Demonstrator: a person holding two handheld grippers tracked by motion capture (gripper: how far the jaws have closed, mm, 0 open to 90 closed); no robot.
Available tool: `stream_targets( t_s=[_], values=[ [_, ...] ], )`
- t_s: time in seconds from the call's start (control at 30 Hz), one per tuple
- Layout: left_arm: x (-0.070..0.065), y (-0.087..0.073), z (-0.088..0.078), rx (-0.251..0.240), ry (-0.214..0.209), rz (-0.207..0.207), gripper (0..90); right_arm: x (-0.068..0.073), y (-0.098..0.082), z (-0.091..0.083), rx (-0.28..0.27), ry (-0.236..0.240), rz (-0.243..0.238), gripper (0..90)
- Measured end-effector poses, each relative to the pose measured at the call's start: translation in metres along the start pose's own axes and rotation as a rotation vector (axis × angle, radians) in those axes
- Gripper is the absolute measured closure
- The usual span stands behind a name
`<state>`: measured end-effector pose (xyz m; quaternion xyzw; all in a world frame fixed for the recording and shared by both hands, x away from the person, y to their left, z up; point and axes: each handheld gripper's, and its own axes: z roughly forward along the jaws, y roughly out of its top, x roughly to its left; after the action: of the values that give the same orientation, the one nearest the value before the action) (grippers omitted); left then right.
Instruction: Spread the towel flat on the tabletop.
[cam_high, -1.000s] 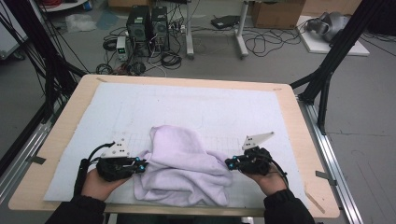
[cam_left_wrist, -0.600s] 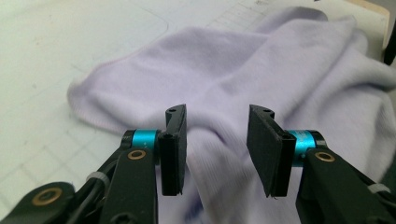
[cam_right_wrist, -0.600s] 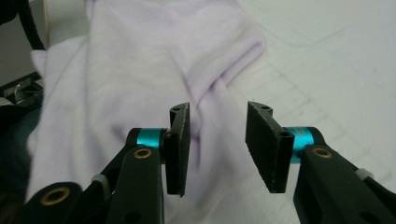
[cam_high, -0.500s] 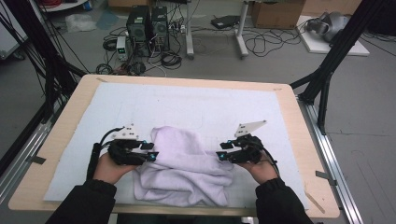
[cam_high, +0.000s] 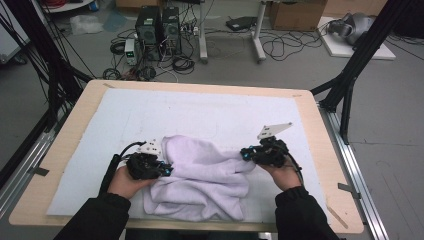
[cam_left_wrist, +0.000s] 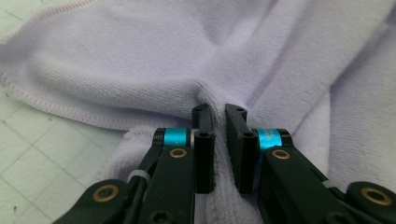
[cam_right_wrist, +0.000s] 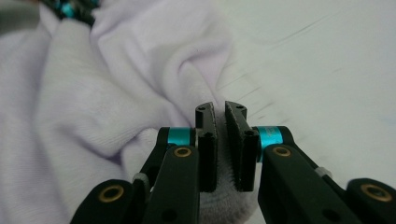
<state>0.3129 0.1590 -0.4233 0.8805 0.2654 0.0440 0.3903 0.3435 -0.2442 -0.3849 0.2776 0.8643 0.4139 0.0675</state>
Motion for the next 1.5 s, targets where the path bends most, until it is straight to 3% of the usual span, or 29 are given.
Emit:
stream_targets(
  t_s=[0.03,0.07,0.1,0.17,0.2,0.23,0.37,0.4,0.47,0.53,0.63,0.67,0.73,0.77,0.8,0.83,0.87,1.0,1.03,1.1,1.13,1.17,1.23,1.27,1.33,1.37,1.4,1.43,1.5],
  values=[
    [-0.002,-0.002,-0.002,-0.012,-0.008,-0.001,82.1,0.0,0.001,-0.008,-0.014,-0.013,-0.001,83.3],
    [-0.003,-0.004,-0.005,-0.022,-0.02,-0.003,81.5,0.001,-0.004,-0.017,-0.012,0.016,0.0,81.1],
    [-0.003,-0.005,-0.007,-0.043,-0.029,-0.011,80.6,0.001,-0.008,-0.017,0.002,0.059,0.013,77.4],
    [-0.001,-0.006,-0.013,-0.086,-0.052,-0.025,78.6,0.001,-0.015,-0.014,0.029,0.081,0.0,72.1],
    [0.0,-0.004,-0.014,-0.1,-0.039,-0.036,72.8,0.002,-0.019,-0.013,0.043,0.069,-0.007,67.9],
    [0.003,-0.001,-0.016,-0.107,-0.029,-0.042,71.4,-0.003,-0.024,-0.012,0.031,0.066,0.031,63.4],
    [0.016,0.017,-0.018,-0.144,0.016,-0.063,66.4,-0.015,-0.025,-0.011,-0.016,0.073,0.097,57.9],
    [0.019,0.022,-0.016,-0.135,0.045,-0.058,65.9,-0.019,-0.025,-0.008,-0.001,0.053,0.105,56.8],
    [0.027,0.027,-0.008,-0.1,0.079,-0.064,64.5,-0.028,-0.029,0.009,0.089,0.031,0.122,49.9],
    [0.035,0.027,0.002,-0.061,0.119,-0.077,64.0,-0.028,-0.034,0.019,0.134,0.006,0.115,51.5],
    [0.045,0.023,0.013,-0.012,0.151,-0.109,62.6,-0.029,-0.038,0.025,0.154,0.017,0.113,57.2],
    [0.048,0.023,0.017,0.007,0.154,-0.115,62.6,-0.028,-0.04,0.026,0.145,0.005,0.105,64.3],
    [0.049,0.021,0.026,0.044,0.162,-0.111,64.5,-0.029,-0.041,0.026,0.137,0.045,0.109,73.7],
    [0.048,0.022,0.027,0.042,0.183,-0.097,67.6,-0.029,-0.041,0.027,0.142,0.057,0.105,76.1],
    [0.047,0.022,0.029,0.039,0.196,-0.085,77.5,-0.028,-0.04,0.027,0.145,0.069,0.084,78.9],
    [0.046,0.023,0.03,0.037,0.205,-0.073,77.5,-0.028,-0.04,0.027,0.145,0.069,0.084,78.9],
    [0.046,0.024,0.031,0.042,0.201,-0.077,85.1,-0.026,-0.038,0.028,0.152,0.078,0.074,80.4],
    [0.045,0.027,0.03,0.05,0.201,-0.079,87.1,-0.028,-0.035,0.026,0.149,0.095,0.079,81.5],
    [0.047,0.028,0.027,0.031,0.199,-0.087,87.5,-0.03,-0.027,0.024,0.152,0.12,0.071,82.4],
    [0.049,0.03,0.02,-0.009,0.227,-0.092,87.7,-0.03,-0.023,0.023,0.152,0.12,0.063,82.8],
    [0.054,0.039,0.01,-0.031,0.264,-0.094,87.8,-0.036,-0.007,0.018,0.139,0.097,0.038,83.4],
    [0.054,0.039,0.01,-0.031,0.264,-0.094,87.9,-0.041,0.004,0.014,0.121,0.067,0.026,83.7],
    [0.062,0.067,-0.013,-0.109,0.354,-0.073,88.0,-0.052,0.03,0.002,0.077,-0.017,0.016,83.8],
    [0.062,0.067,-0.013,-0.109,0.354,-0.073,88.0,-0.057,0.044,-0.007,0.034,-0.058,0.015,83.9],
    [0.07,0.099,-0.035,-0.206,0.425,-0.045,87.7,-0.069,0.079,-0.024,-0.055,-0.161,0.022,82.3],
    [0.074,0.12,-0.045,-0.265,0.501,-0.021,85.4,-0.071,0.09,-0.029,-0.087,-0.211,0.018,73.5],
    [0.074,0.12,-0.045,-0.265,0.501,-0.021,75.0,-0.074,0.1,-0.033,-0.135,-0.267,0.029,64.1],
    [0.077,0.128,-0.048,-0.277,0.528,-0.047,66.7,-0.078,0.106,-0.034,-0.162,-0.265,0.066,61.6],
    [0.082,0.13,-0.048,-0.275,0.494,-0.068,66.7,-0.08,0.107,-0.034,-0.19,-0.254,0.083,60.1]
  ],
)
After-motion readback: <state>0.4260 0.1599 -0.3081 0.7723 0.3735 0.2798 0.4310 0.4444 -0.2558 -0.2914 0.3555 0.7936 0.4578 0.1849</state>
